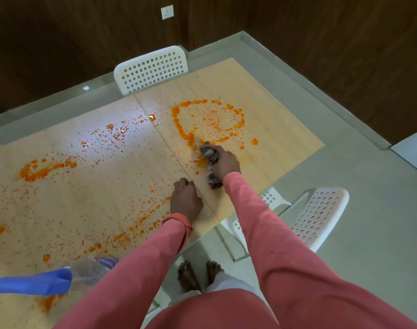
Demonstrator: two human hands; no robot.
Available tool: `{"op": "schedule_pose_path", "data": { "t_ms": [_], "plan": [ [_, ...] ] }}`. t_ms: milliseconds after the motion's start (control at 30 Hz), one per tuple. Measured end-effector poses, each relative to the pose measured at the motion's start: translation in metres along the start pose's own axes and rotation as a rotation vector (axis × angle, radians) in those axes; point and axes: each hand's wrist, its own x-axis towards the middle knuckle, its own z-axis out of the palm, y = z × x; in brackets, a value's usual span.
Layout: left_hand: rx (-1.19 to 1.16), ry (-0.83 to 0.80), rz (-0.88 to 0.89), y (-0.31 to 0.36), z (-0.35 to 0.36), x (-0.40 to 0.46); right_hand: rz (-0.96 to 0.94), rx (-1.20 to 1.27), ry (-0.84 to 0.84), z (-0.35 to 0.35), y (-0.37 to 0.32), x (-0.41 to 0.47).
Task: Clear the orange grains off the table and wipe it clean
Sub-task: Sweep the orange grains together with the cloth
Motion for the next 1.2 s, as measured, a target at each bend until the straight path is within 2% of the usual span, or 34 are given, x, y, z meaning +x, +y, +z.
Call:
{"op": "schedule_pose_path", "data": {
  "t_ms": [100,200,233,367,467,533,600,700,767,900,1000,1067,1133,1200],
  "plan": [
    [-0.017,0.014,0.063,0.006,-0.001,0.006,0.161,-0.078,0.148,-0.025,0.043,0.004],
    [-0.054,-0.033,0.118,0.018,-0.001,0.016,0.408,-0.311,0.162,-0.038,0.083,0.011],
    [-0.062,-0.035,0.130,0.023,-0.001,0.021,0.437,-0.370,0.156,-0.037,0.089,0.015],
    [-0.051,-0.039,0.165,0.039,0.002,0.037,0.218,-0.360,0.096,-0.009,0.065,0.026],
    [-0.023,-0.076,0.198,0.051,0.002,0.046,0.087,-0.227,0.043,-0.005,0.042,0.036],
    [0.013,-0.101,0.212,0.057,0.003,0.053,0.078,-0.151,0.081,-0.017,0.043,0.045],
    [0.030,-0.131,0.208,0.061,0.005,0.060,0.120,-0.173,0.171,-0.032,0.062,0.054],
    [0.063,-0.147,0.205,0.063,0.008,0.067,0.283,-0.261,0.276,-0.054,0.104,0.063],
    [0.075,-0.147,0.200,0.065,0.009,0.071,0.361,-0.379,0.242,-0.057,0.118,0.067],
    [0.094,-0.156,0.200,0.065,0.009,0.076,0.209,-0.451,0.130,-0.034,0.089,0.075],
    [0.102,-0.154,0.206,0.066,0.009,0.076,0.001,-0.386,0.009,-0.016,0.046,0.081],
    [0.099,-0.144,0.211,0.066,0.009,0.076,-0.088,-0.249,-0.068,-0.013,0.026,0.080],
    [0.087,-0.135,0.216,0.065,0.010,0.075,-0.088,-0.091,-0.035,-0.026,0.027,0.081],
    [0.080,-0.128,0.215,0.064,0.010,0.073,-0.016,-0.074,0.092,-0.045,0.049,0.091]
  ]
}}
